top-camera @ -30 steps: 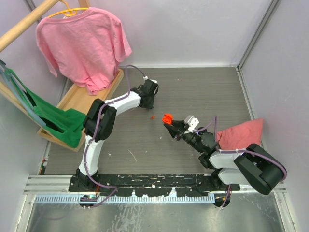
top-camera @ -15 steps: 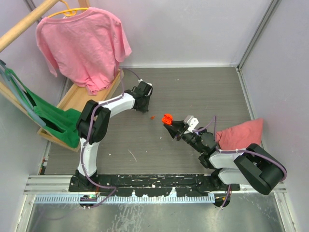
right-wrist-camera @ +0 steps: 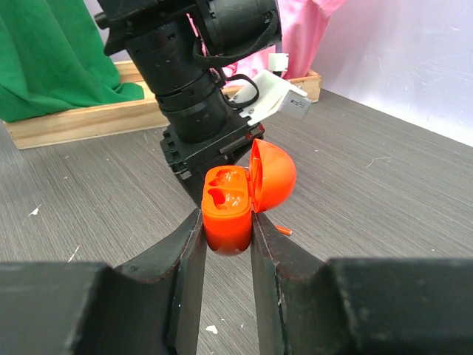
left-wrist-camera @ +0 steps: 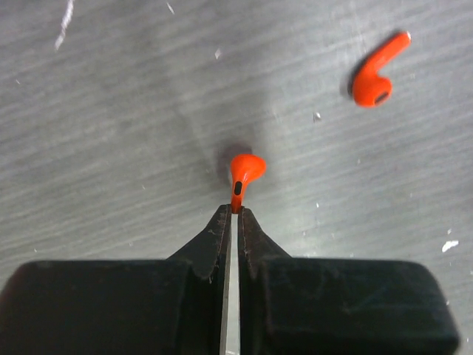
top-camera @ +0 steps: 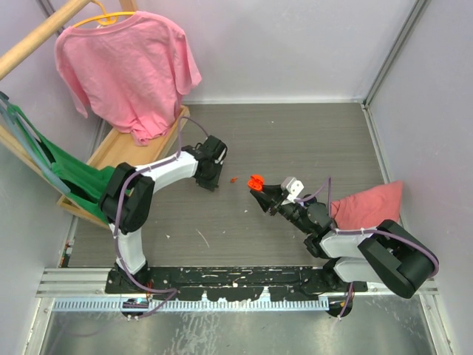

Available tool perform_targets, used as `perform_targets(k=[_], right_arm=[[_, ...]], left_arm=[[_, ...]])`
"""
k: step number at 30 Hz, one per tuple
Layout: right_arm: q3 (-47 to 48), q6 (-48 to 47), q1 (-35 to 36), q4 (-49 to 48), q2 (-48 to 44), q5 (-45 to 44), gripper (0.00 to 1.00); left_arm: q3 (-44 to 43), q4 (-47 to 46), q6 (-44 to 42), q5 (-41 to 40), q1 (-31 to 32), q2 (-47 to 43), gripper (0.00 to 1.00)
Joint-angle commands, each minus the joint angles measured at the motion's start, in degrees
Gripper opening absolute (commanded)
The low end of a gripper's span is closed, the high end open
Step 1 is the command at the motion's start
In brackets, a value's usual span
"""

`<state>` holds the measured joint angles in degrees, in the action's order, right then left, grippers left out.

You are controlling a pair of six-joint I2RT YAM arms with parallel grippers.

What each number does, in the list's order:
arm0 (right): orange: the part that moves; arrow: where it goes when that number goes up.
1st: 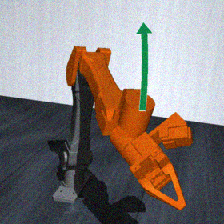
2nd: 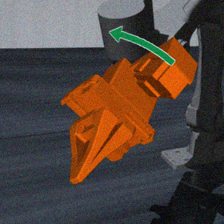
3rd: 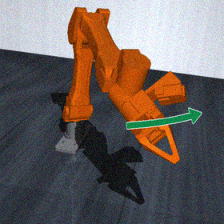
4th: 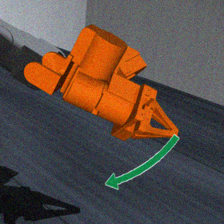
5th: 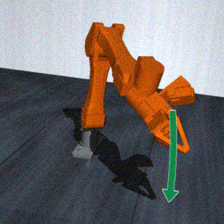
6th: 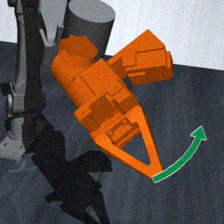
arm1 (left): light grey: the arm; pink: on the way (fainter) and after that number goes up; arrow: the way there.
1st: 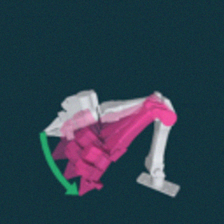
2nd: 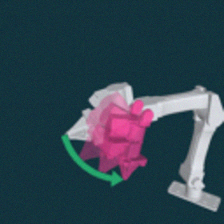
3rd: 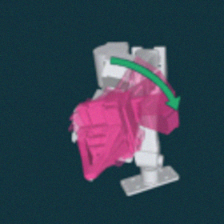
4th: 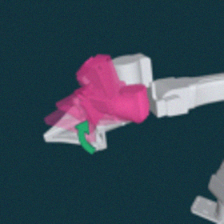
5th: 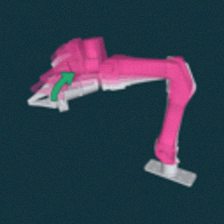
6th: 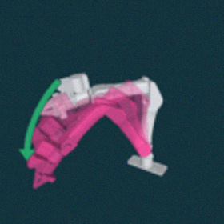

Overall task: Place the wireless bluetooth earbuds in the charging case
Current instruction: Move the earbud to the center of the board, then pick up the earbud from the center of the board.

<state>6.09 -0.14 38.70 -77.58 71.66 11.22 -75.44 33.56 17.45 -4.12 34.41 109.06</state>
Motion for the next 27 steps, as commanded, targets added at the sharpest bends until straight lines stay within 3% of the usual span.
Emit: perform_targets(k=[1, 15, 22, 27], right_arm=[[1.6, -0.3, -0.1, -2.6, -0.6, 0.4, 0.01], [1.8, -0.2, -0.1, -2.2, -0.4, 0.5, 0.01], [1.8, -0.2, -0.1, -2.1, -0.4, 0.5, 0.01], [1.9, -0.3, -0.1, -2.0, -0.2, 0.5, 0.01]], left_arm=[[1.0, 3.2, 0.9, 1.9, 0.8, -4.4, 0.06], [-1.6, 4.9, 0.6, 2.6, 0.8, -2.2, 0.15], [-3.6, 4.7, 0.2, 3.3, 0.8, -2.0, 0.34], [-5.3, 4.8, -0.4, 2.5, 0.8, 0.3, 0.36]])
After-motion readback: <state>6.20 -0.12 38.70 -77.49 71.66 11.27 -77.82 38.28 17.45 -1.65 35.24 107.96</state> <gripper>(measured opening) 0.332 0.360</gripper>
